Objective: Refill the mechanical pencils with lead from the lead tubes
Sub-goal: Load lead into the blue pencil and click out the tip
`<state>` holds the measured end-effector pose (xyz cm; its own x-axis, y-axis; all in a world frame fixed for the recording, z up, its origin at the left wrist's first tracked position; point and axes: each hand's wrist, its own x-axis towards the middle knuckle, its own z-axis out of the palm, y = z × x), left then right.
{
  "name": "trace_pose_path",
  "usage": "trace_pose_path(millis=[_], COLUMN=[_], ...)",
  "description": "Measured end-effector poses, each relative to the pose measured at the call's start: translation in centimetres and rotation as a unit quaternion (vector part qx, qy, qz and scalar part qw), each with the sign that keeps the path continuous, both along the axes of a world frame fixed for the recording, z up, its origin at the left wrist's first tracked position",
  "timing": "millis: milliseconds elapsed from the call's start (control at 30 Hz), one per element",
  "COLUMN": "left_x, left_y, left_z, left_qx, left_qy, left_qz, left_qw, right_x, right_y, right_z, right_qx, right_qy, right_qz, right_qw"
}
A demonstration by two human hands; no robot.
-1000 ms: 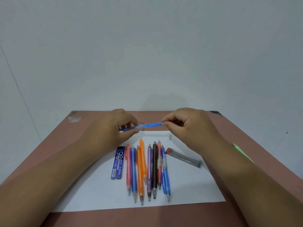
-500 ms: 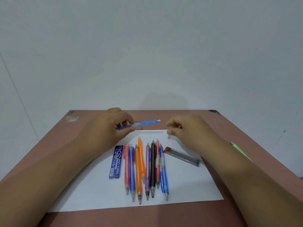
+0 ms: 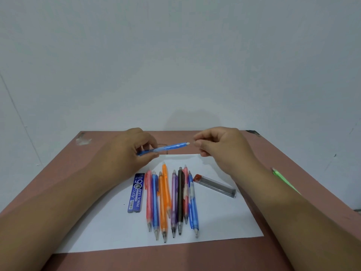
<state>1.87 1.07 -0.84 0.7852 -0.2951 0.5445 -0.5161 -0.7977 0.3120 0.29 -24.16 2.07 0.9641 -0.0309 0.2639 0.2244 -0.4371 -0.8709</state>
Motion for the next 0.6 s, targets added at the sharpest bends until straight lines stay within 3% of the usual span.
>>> trace_pose_path(millis=[600], left_x=[0.05], left_y=[0.01], left_z=[-0.13], left_qx=[-0.019], left_qy=[-0.003], left_qz=[-0.036], left_qw=[0.999], right_x=[-0.59], right_y=[0.94], right_z=[-0.07], right_qx=[0.051], right_qy=[0.005], right_qz=[0.036], right_qw=[0.998])
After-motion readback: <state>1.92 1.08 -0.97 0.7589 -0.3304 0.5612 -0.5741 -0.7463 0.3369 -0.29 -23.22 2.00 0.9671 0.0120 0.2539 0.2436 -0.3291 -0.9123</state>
